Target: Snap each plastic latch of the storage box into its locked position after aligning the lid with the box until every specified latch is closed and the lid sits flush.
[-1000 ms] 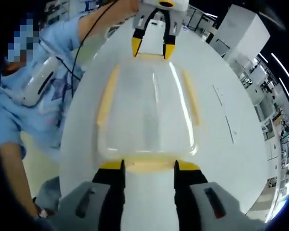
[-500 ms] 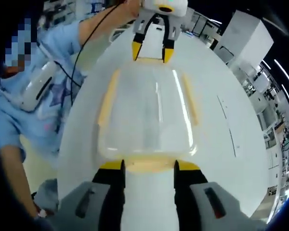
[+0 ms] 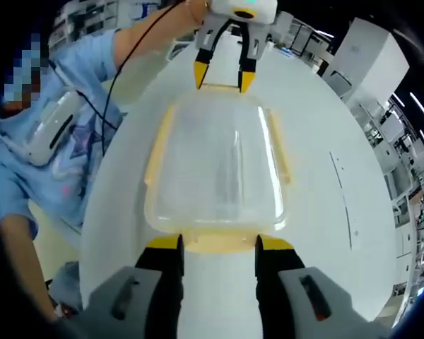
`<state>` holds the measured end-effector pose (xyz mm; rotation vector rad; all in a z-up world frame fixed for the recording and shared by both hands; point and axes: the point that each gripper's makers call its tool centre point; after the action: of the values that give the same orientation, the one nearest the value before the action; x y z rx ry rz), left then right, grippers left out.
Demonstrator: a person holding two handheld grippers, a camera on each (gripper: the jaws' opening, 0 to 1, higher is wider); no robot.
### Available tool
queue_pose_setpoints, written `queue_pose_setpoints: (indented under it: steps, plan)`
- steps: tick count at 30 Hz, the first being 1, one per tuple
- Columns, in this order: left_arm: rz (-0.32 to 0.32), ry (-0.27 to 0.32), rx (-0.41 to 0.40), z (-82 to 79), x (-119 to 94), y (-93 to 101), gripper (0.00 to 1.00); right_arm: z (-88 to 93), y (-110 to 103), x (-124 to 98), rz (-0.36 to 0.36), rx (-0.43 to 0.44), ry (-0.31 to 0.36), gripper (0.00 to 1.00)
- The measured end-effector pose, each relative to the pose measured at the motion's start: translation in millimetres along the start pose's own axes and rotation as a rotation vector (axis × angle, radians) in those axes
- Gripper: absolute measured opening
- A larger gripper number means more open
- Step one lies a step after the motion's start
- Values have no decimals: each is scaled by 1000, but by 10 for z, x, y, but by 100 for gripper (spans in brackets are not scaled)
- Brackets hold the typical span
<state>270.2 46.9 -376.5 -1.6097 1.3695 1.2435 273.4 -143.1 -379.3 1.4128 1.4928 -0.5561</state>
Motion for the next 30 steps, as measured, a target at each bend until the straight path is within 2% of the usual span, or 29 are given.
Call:
queue_pose_setpoints:
  steps: [4, 13, 23, 30]
  plan:
    - [-1, -10, -14, 109, 14, -15, 39, -44, 3, 84, -10, -6, 5, 38]
    - [26, -24, -40, 233, 75, -93, 39, -109, 31, 242, -43, -4, 12, 38]
    - [42, -26, -38, 231, 45, -218, 39, -123, 82, 242, -66, 24, 17, 38]
    - [68, -12, -42, 272, 54, -217, 39, -146, 70, 263, -87, 60, 37, 38]
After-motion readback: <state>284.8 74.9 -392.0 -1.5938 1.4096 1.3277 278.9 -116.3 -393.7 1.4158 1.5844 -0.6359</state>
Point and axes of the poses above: the point that each gripper's makers call its tool centre point, and the gripper's own axes: x roughly forward along the fingers, y roughly to its right, z roughly out of its underside, and after that the axes turned 13 degrees about -x, right-handed
